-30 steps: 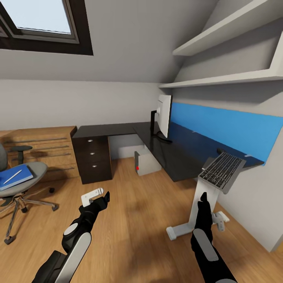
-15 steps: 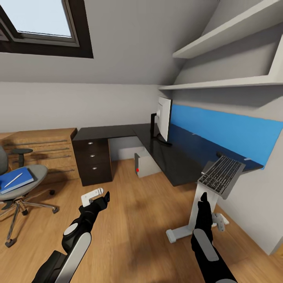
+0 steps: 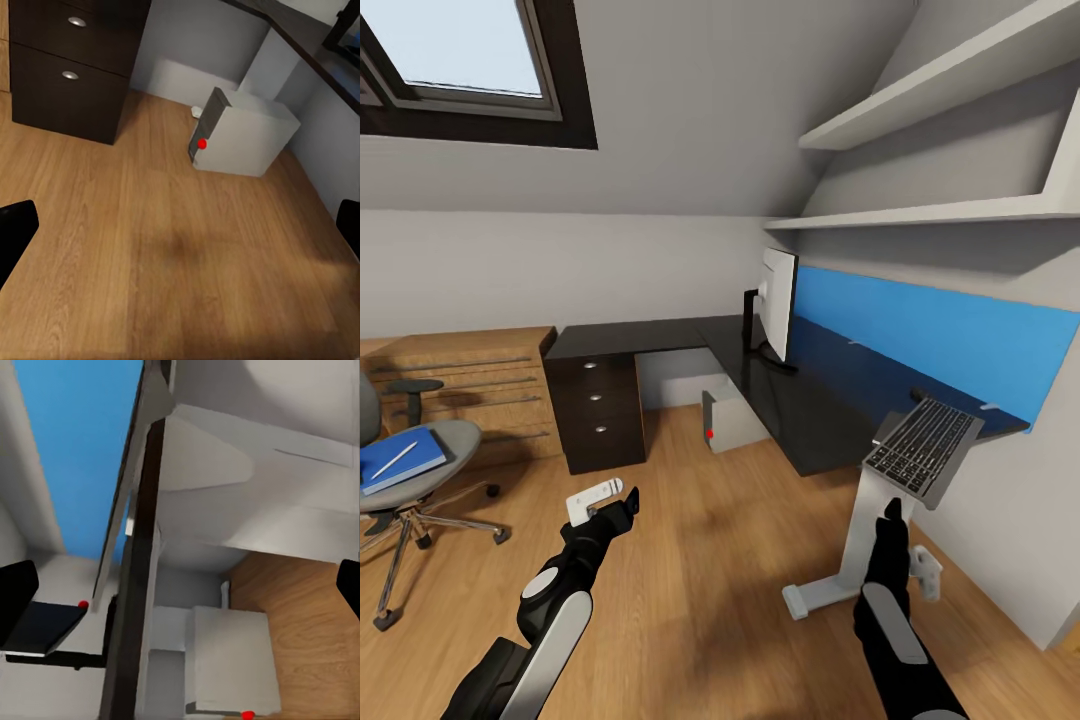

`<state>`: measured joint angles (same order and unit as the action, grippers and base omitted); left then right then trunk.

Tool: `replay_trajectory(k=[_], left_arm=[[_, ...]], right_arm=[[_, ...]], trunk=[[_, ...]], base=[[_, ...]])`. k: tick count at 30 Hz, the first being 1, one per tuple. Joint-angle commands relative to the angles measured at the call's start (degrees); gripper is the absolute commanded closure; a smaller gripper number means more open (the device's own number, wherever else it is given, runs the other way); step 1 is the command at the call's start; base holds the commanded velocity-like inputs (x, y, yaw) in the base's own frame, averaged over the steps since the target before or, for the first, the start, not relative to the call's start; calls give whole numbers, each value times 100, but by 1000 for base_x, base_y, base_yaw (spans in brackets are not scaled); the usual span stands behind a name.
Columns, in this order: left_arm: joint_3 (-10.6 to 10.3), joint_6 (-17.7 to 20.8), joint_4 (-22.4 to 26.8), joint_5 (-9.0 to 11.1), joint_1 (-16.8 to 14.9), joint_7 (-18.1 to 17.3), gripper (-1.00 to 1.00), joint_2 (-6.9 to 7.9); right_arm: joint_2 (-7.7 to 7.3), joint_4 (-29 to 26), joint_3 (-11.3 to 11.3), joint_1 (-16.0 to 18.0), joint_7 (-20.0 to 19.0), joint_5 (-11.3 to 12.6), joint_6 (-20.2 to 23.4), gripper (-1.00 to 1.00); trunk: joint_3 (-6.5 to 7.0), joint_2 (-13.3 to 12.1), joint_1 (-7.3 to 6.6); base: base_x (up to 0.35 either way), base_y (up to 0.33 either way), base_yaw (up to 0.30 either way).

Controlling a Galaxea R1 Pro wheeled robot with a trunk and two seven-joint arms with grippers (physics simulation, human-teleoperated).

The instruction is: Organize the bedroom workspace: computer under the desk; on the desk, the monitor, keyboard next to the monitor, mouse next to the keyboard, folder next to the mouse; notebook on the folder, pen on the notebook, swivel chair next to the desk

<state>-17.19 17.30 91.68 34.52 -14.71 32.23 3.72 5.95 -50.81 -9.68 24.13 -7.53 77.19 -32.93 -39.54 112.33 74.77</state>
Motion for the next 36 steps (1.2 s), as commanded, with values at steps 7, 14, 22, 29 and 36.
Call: replay_trajectory(k=[7,14,22,29,36], left_arm=[[-14,13,8,40,-6,46,-100,6],[-13,12,8,38,-6,46,-100,6],[-16,10,8,37,-6,46,-100,6],[-13,10,8,44,-6,46,-100,6],[-14,10,8,45,-6,46,-100,6]], right_arm=[[-13,-24,-14,4,-55,332,3,-100],[-15,-41,-9,4,-55,491,6,-100],[-15,-43,-8,4,-55,516,6,-100],[-15,-43,-8,4,-63,517,0,-100],[-15,-43,-8,5,-64,517,-2,-100]], trunk=[[-6,3,-1],[-6,3,-1],[-6,3,-1],[-6,3,-1],[-6,3,-1]], base=[[0,0,0],[0,0,0],[102,77,0],[97,73,0],[120,58,0]])
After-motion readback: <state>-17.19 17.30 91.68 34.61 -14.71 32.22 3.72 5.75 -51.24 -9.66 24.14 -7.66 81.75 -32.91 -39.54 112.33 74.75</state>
